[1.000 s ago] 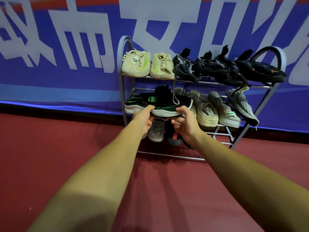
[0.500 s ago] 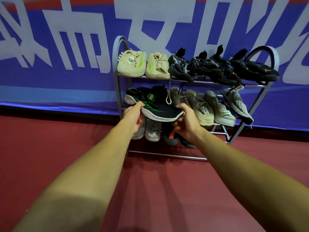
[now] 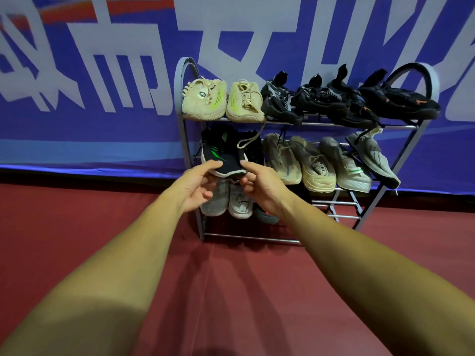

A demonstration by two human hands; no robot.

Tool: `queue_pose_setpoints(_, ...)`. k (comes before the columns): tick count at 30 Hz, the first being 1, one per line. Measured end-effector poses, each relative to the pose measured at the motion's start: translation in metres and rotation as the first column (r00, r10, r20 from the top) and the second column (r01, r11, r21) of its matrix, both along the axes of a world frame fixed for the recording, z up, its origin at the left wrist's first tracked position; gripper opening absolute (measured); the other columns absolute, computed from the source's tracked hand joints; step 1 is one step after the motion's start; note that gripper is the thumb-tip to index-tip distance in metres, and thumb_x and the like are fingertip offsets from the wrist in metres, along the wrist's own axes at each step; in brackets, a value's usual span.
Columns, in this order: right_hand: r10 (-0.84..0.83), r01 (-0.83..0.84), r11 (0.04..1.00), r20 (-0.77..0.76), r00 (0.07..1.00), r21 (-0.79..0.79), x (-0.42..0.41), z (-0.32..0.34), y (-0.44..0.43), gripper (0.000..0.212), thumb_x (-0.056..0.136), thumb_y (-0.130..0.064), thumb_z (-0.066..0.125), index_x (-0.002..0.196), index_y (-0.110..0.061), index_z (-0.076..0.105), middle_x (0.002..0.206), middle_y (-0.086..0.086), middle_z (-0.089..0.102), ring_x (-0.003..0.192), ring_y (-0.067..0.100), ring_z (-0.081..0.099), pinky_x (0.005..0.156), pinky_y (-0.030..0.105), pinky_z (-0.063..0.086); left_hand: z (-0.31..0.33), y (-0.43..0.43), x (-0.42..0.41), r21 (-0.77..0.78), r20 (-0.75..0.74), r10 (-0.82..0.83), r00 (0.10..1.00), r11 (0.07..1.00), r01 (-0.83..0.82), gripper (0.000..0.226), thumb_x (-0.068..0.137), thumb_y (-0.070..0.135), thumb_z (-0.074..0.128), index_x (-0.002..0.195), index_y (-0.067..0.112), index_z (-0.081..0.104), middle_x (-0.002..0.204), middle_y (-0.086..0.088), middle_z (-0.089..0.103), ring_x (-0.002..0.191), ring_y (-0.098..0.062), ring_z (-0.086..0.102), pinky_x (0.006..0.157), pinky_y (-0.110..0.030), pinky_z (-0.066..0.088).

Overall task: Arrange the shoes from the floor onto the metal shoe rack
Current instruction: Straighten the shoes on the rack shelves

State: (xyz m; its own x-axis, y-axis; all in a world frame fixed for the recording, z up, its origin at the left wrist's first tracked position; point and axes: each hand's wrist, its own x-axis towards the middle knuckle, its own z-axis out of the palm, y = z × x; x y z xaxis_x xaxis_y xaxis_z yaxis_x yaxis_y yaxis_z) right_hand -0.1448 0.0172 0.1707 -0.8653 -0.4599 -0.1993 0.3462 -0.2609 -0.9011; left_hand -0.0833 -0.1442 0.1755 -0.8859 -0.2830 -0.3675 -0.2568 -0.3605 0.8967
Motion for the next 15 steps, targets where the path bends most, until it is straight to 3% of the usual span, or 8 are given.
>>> queue_pose_setpoints(3, 0.014, -0.013, 1.0, -0.038, 0.999, 0.02, 0.008, 0.001, -0.017, 0.023, 0.098, -0.027, 0.062, 0.079, -0.02, 0.051, 0.049, -0.007, 0.036, 0.047, 0.005, 0.044, 0.043, 0.017, 0.025, 0.002, -0.003, 0.0, 0.038, -0.037, 0.098, 0.994, 0.995, -0.097, 0.015, 0.083, 0.01, 0.069, 0.08, 0.019, 0.058, 0.069, 0.002, 0.055, 0.047, -0.006, 0.045, 0.048, -0.021, 0.022)
queue_pose_setpoints(6, 0.036, -0.032, 0.995, -0.041, 0.998, 0.098, 0.012, 0.001, -0.031, 0.018, 0.095, -0.033, 0.065, 0.085, -0.019, 0.059, 0.054, -0.004, 0.043, 0.046, 0.006, 0.045, 0.042, 0.019, 0.027, 0.002, -0.01, -0.002, 0.058, -0.051, 0.155, 0.987, 0.987, -0.152, 0.015, 0.083, 0.005, 0.064, 0.08, 0.018, 0.057, 0.069, 0.002, 0.052, 0.046, -0.006, 0.043, 0.044, -0.02, 0.024)
queue_pose_setpoints(10, 0.043, -0.047, 0.991, 0.034, 0.998, 0.123, 0.013, -0.004, -0.042, 0.011, 0.091, -0.021, 0.068, 0.093, -0.015, 0.059, 0.063, 0.003, 0.047, 0.047, 0.007, 0.049, 0.039, 0.019, 0.028, -0.004, -0.02, -0.005, 0.014, -0.013, 0.185, 0.983, 0.983, -0.185, 0.02, 0.082, 0.005, 0.063, 0.076, 0.02, 0.052, 0.066, 0.003, 0.046, 0.047, -0.007, 0.037, 0.046, -0.021, 0.023)
queue_pose_setpoints(15, -0.021, 0.014, 0.994, 0.061, 0.998, 0.111, 0.011, -0.008, -0.058, 0.027, 0.094, -0.01, 0.066, 0.073, -0.018, 0.051, 0.055, -0.004, 0.044, 0.05, 0.005, 0.046, 0.04, 0.016, 0.028, -0.016, -0.03, -0.013, 0.059, 0.006, 0.241, 0.97, 0.969, -0.241, 0.015, 0.081, 0.01, 0.07, 0.082, 0.018, 0.057, 0.066, 0.003, 0.052, 0.041, -0.006, 0.044, 0.04, -0.019, 0.027)
